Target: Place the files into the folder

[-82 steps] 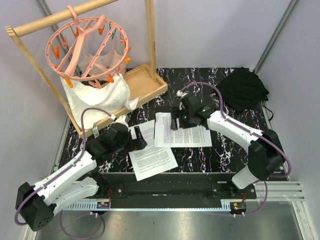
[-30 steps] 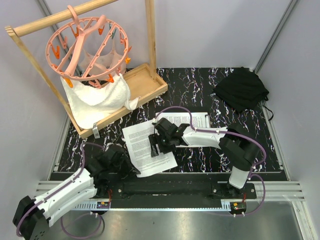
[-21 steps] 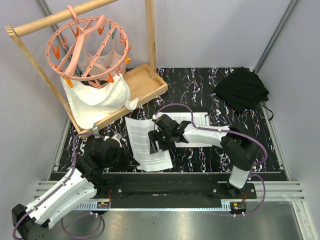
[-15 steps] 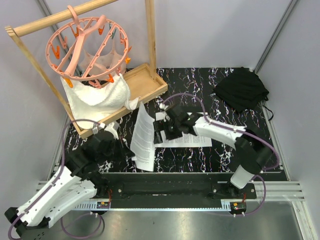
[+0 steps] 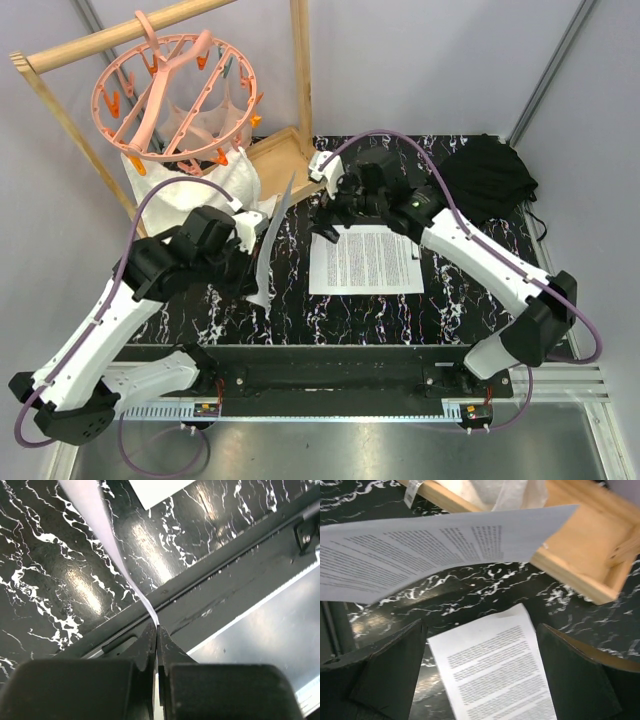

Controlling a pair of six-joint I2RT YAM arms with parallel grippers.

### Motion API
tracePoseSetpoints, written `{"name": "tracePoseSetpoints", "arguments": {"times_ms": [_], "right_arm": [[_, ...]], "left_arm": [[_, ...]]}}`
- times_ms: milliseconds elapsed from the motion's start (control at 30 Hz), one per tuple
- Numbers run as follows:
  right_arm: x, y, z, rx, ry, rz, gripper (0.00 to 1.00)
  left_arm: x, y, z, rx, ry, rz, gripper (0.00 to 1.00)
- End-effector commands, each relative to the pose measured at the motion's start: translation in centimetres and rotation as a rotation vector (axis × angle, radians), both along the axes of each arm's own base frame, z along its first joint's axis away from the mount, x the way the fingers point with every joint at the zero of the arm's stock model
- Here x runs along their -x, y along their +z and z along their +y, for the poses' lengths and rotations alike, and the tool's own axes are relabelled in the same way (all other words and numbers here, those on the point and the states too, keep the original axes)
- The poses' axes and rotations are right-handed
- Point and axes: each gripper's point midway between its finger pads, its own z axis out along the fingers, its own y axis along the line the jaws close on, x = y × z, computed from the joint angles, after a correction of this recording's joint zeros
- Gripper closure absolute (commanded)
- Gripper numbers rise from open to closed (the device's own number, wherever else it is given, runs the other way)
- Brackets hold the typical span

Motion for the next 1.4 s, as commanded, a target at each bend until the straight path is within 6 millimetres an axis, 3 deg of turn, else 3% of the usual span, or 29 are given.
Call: {"name": "tracePoseSetpoints", "arguments": {"times_ms": [0, 133, 300, 333, 400, 433, 533, 567, 667, 700, 767, 800, 900, 1033, 1200, 1367], "right_arm": [[-2.2, 3.9, -3.6, 0.062, -0.015, -0.261, 0.0], [-0.5, 3.0, -2.9, 0.029, 0.098, -0.232, 0.0], [-2.4, 0.8, -2.3, -0.028, 0.128, -0.196, 0.0], [-2.7, 1.6, -2.2, -0.094, 0.176, -0.214, 0.0], [-1.7, 0.1, -1.9, -0.113, 0.293, -0.25, 0.0], [-1.6, 0.3, -1.2, -0.129, 0.36, -0.341, 0.0], [-2.7, -0.2, -0.6, -0.161, 0.328, -0.304, 0.0], [-3.2, 0.7, -0.3, -0.175, 0.299, -0.288, 0.0], [-5.5, 1.7, -0.4, -0.243, 0.061, -0.086, 0.0], [-7.6, 0.9, -1.7, -0.223, -0.125, -0.033, 0.0], [-8.4, 1.0, -2.9, -0.27, -0.325, 0.132, 0.0], [-7.2, 0.0, -3.1, -0.271, -0.334, 0.254, 0.0], [-5.0, -2.1, -3.9, -0.253, -0.378, 0.403, 0.0], [-4.8, -4.4, -8.6, -0.237, -0.588, 0.494, 0.0], [-3.5, -4.5, -13.7, -0.257, -0.732, 0.536, 0.0], [-3.0, -3.0, -17.9, -0.28, -0.909, 0.5, 0.0]], "left_arm": [[1.2, 1.8, -1.0, 0.051, -0.134, -0.014, 1.0], [1.5, 1.1, -2.3, 0.089, -0.19, 0.027, 1.0], [1.8, 0.9, -3.0, 0.103, -0.226, 0.06, 1.0], [1.8, 0.9, -3.0, 0.104, -0.228, 0.061, 1.0], [2.1, 1.0, -3.1, 0.114, -0.237, 0.067, 1.0], [2.3, 1.0, -3.1, 0.117, -0.242, 0.068, 1.0], [2.6, 0.6, -3.3, 0.127, -0.251, 0.085, 1.0], [2.4, 0.6, -3.1, 0.122, -0.223, 0.08, 1.0], [1.0, 1.3, -3.7, 0.148, -0.133, 0.056, 1.0], [0.2, 1.9, -4.5, 0.187, -0.121, 0.027, 1.0], [-0.4, 3.4, -6.4, 0.291, -0.144, 0.003, 1.0], [-0.6, 3.7, -6.9, 0.317, -0.148, -0.005, 1.0], [-2.2, 4.3, -8.0, 0.358, -0.12, -0.03, 1.0], [-4.3, 5.0, -9.6, 0.407, -0.093, -0.01, 1.0], [-7.8, 6.7, -13.1, 0.533, -0.111, 0.008, 1.0], [-13.0, 10.3, -15.0, 0.712, 0.112, -0.054, 1.0]]}}
